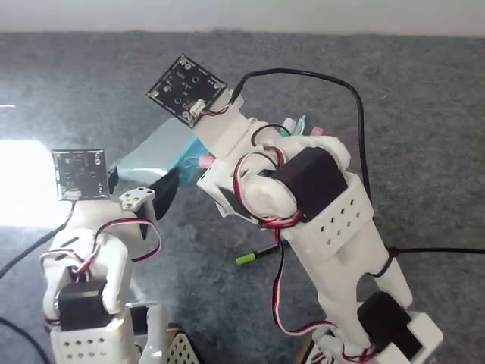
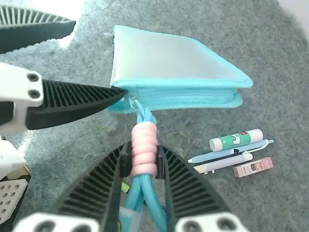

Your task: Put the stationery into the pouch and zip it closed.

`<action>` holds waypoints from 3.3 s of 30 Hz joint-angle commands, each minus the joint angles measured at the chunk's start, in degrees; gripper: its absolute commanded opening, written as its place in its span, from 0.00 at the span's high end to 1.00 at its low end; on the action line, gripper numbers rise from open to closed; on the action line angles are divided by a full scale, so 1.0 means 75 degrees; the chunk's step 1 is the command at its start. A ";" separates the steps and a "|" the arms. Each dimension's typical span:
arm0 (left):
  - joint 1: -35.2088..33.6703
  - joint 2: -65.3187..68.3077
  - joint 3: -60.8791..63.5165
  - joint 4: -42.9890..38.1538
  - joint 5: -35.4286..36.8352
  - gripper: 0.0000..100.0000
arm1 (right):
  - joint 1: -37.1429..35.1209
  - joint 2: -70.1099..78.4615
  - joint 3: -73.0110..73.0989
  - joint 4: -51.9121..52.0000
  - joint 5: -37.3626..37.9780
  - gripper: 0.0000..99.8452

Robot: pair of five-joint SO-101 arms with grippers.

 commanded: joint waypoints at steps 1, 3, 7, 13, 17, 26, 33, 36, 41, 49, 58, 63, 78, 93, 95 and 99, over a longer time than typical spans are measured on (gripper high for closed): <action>0.0012 0.0070 0.0053 -0.0141 -0.0270 0.77 | 0.0029 -0.0486 -0.0117 -0.0147 -0.0059 0.99; 0.0012 0.0070 0.0088 -0.0141 -0.0457 0.80 | 0.0029 -0.0498 -0.0117 -0.0147 -0.0059 0.99; 0.0000 0.0070 0.0088 -0.0141 -0.0516 0.83 | 0.0041 -0.0486 -0.0105 -0.0135 -0.0047 0.99; -0.0012 0.0070 0.0088 -0.0141 -0.1184 0.93 | 0.0744 -0.0486 -0.0070 -0.0100 0.0094 0.99; -0.0012 0.0070 0.0076 -0.0141 -0.1453 0.99 | 0.1166 -0.0522 -0.0070 -0.0100 0.0117 0.99; -0.0621 0.0070 0.0053 -0.0281 -0.1747 0.99 | 0.1483 -0.0522 0.0363 -0.0029 0.0375 0.99; -0.0234 0.0070 -0.0147 -0.0305 -0.1723 0.99 | -0.0018 -0.0627 0.1735 -0.0381 0.0574 0.99; -0.0152 0.0082 -0.0440 -0.0293 -0.1711 0.99 | -0.0369 -0.1213 0.2989 -0.1424 0.0715 0.99; -0.0141 0.0586 -0.1143 -0.0234 -0.1711 0.99 | -0.0627 -0.3628 0.6693 -0.4401 0.0469 0.96; 0.0551 0.3165 -0.3311 0.0762 -0.1700 0.99 | -0.0651 -0.6042 1.0022 -0.6687 0.0188 0.78; 0.1196 0.3294 -0.5070 0.2344 -0.1512 0.99 | -0.0697 -0.5351 1.0010 -0.7449 -0.0457 0.76; 0.1196 0.3305 -0.5128 0.2415 -0.1489 0.99 | -0.1201 -0.5269 1.0022 -0.7473 -0.0610 0.74; 0.1184 0.3294 -0.4308 0.1864 -0.1489 0.99 | -0.1307 -0.6054 1.0045 -0.7179 -0.0879 0.73; 0.1184 0.3282 -0.4284 0.1852 -0.1489 0.99 | -0.1471 -0.5550 1.0081 -0.8176 -0.0973 0.73; 0.1184 0.3282 -0.4273 0.1852 -0.1489 0.99 | -0.1471 -0.5386 1.0045 -0.8399 -0.0973 0.74; 0.1137 0.3282 -0.4273 0.1864 -0.1524 0.99 | -0.1436 -0.5058 1.0045 -0.8891 -0.0973 0.74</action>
